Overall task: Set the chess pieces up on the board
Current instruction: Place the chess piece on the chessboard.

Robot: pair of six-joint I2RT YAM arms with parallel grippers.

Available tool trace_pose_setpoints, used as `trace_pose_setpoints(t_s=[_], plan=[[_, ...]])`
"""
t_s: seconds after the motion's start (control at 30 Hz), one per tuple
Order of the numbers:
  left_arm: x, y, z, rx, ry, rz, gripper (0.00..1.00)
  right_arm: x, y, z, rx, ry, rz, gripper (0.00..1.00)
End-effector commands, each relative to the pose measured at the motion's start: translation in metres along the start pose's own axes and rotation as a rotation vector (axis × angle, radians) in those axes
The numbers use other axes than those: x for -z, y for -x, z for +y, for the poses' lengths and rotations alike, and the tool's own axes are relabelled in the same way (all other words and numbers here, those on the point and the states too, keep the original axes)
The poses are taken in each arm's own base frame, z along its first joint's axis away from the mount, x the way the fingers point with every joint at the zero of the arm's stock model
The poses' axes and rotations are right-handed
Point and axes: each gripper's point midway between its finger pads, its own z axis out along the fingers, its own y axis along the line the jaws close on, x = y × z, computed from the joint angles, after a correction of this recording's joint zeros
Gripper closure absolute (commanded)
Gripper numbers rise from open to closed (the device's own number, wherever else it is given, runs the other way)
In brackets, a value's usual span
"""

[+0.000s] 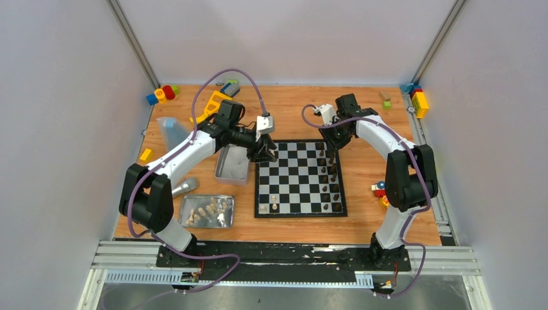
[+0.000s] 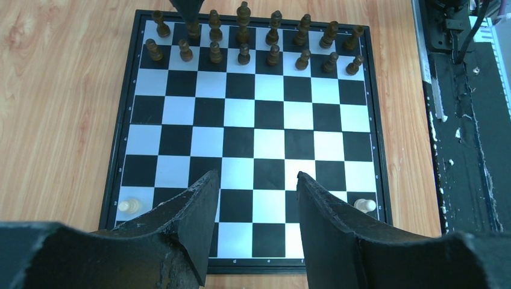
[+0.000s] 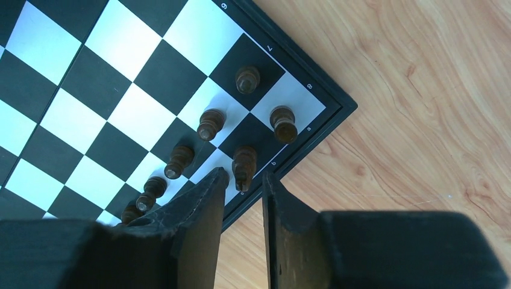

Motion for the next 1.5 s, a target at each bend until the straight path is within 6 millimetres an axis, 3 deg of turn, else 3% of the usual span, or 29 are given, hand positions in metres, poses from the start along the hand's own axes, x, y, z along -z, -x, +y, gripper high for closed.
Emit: trace_pose_setpoints(t_s=[0.0, 0.63, 0.93, 1.47], plan=[[0.008, 0.014, -0.002, -0.067, 0.013, -0.023, 0.42, 0.01, 0.026, -0.003, 0.002, -0.018, -0.074, 0.69], [0.01, 0.016, -0.003, -0.075, 0.016, -0.024, 0.41, 0.001, 0.006, 0.004, -0.009, 0.007, -0.026, 0.68], [0.01, 0.015, -0.003, -0.073, 0.015, -0.022, 0.41, -0.005, 0.005, 0.004, -0.014, 0.019, -0.017, 0.84], [0.01, 0.013, -0.004, -0.074, 0.016, -0.017, 0.41, -0.003, 0.017, 0.001, -0.037, 0.011, -0.04, 0.97]])
